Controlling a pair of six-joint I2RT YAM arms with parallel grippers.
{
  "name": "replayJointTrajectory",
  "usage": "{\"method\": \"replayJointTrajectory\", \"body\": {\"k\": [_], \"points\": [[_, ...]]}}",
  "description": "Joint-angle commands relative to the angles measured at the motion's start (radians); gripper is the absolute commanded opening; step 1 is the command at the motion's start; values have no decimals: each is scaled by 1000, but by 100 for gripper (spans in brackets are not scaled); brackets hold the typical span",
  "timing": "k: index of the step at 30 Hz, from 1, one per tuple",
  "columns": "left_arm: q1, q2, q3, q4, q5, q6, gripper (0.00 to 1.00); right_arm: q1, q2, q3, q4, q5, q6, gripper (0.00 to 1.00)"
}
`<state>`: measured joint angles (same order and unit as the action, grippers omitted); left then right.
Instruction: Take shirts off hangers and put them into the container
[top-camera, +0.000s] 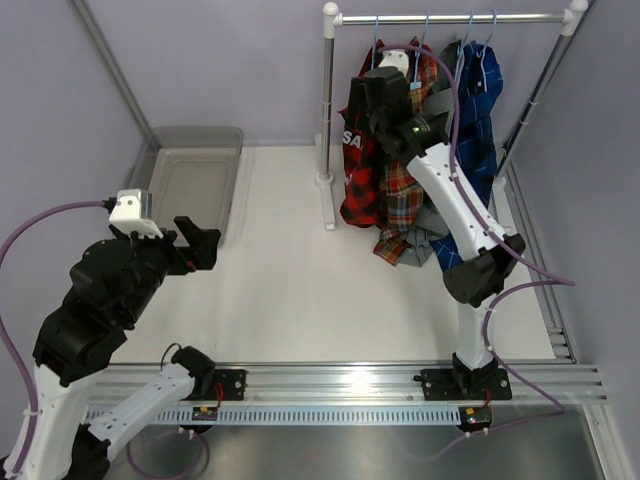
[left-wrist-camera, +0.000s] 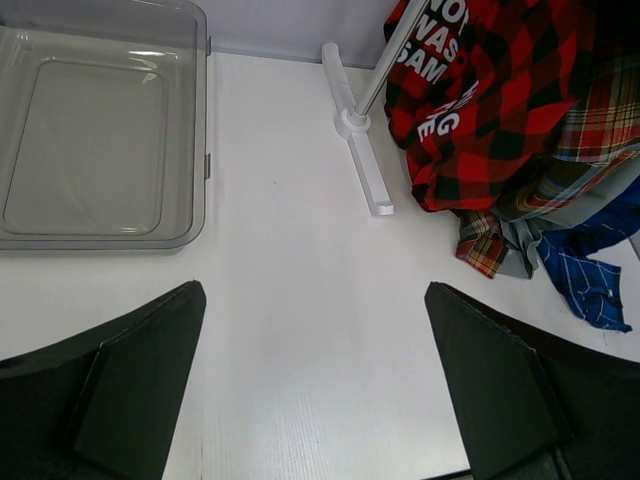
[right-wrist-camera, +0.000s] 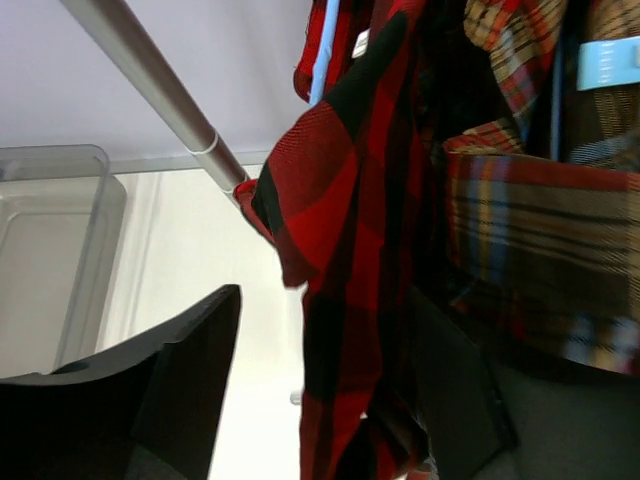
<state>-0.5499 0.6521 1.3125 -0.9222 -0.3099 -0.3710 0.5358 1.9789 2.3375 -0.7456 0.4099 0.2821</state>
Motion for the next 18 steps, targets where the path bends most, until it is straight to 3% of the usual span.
{"method": "replayJointTrajectory", "body": {"k": [1, 6, 9, 10, 13, 18], "points": [[-2, -20, -16, 34, 12, -16, 99, 4, 44, 89, 17, 82, 28, 70], [-2, -35, -32, 34, 29, -35, 99, 3, 74, 72, 61, 136, 22, 58], [-1, -42, -41, 34, 38, -42, 99, 3, 74, 74, 66, 164, 6, 43], [-1, -45, -42, 34, 41, -43, 99, 3, 61, 68, 66, 176, -3, 33], [-2, -49, -47, 34, 40, -46, 99, 3, 25, 43, 78, 173, -30, 26], [-1, -45, -55, 36, 49, -49, 99, 3, -45, 8, 108, 138, -93, 2]]}}
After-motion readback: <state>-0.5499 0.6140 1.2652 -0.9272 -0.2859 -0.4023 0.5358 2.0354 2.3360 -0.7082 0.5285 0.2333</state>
